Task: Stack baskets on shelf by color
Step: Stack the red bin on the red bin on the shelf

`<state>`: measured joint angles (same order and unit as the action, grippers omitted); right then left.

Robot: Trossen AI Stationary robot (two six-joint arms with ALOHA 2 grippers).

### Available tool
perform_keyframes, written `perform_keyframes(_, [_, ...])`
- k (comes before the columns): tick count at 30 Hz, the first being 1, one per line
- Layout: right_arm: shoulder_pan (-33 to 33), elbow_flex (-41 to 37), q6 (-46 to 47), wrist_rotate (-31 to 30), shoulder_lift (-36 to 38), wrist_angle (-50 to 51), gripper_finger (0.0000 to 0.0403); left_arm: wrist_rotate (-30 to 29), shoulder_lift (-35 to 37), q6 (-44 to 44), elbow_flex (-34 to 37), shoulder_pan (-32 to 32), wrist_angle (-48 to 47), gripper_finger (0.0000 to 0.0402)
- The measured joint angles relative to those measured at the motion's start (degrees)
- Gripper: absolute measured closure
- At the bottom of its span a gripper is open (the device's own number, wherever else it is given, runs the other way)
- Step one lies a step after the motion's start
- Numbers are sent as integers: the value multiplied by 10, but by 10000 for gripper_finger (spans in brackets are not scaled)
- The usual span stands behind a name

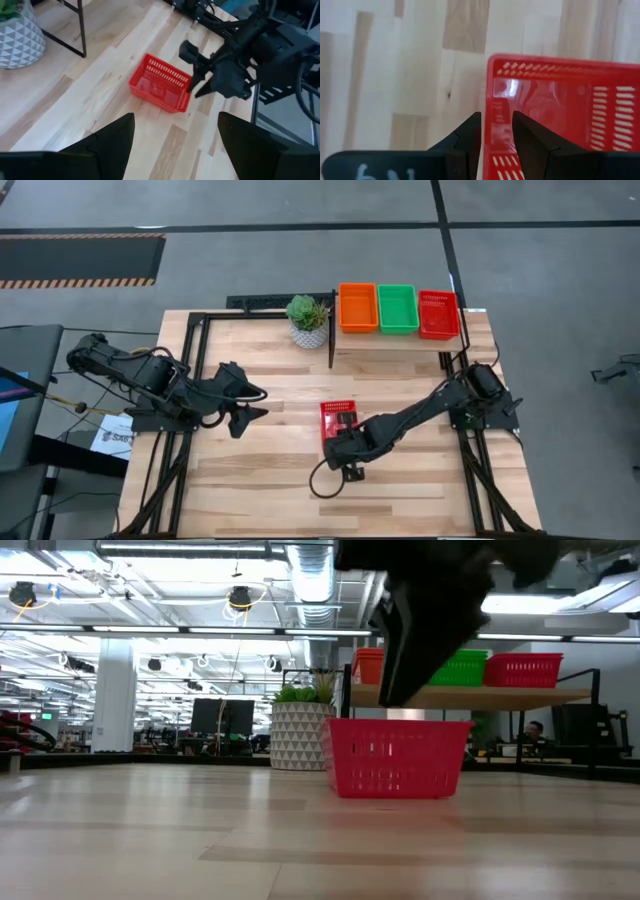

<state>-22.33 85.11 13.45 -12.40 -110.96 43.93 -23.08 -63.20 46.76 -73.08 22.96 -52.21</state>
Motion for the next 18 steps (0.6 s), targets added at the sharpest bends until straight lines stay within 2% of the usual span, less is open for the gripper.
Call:
perform_keyframes(10, [6,-74,1,8,-1,-58,269,-20,0,-1,0,0,-13,128])
perform_keyframes(18, [23,-94,1,7,-1,-126,269,-30,0,-1,0,0,-12,128])
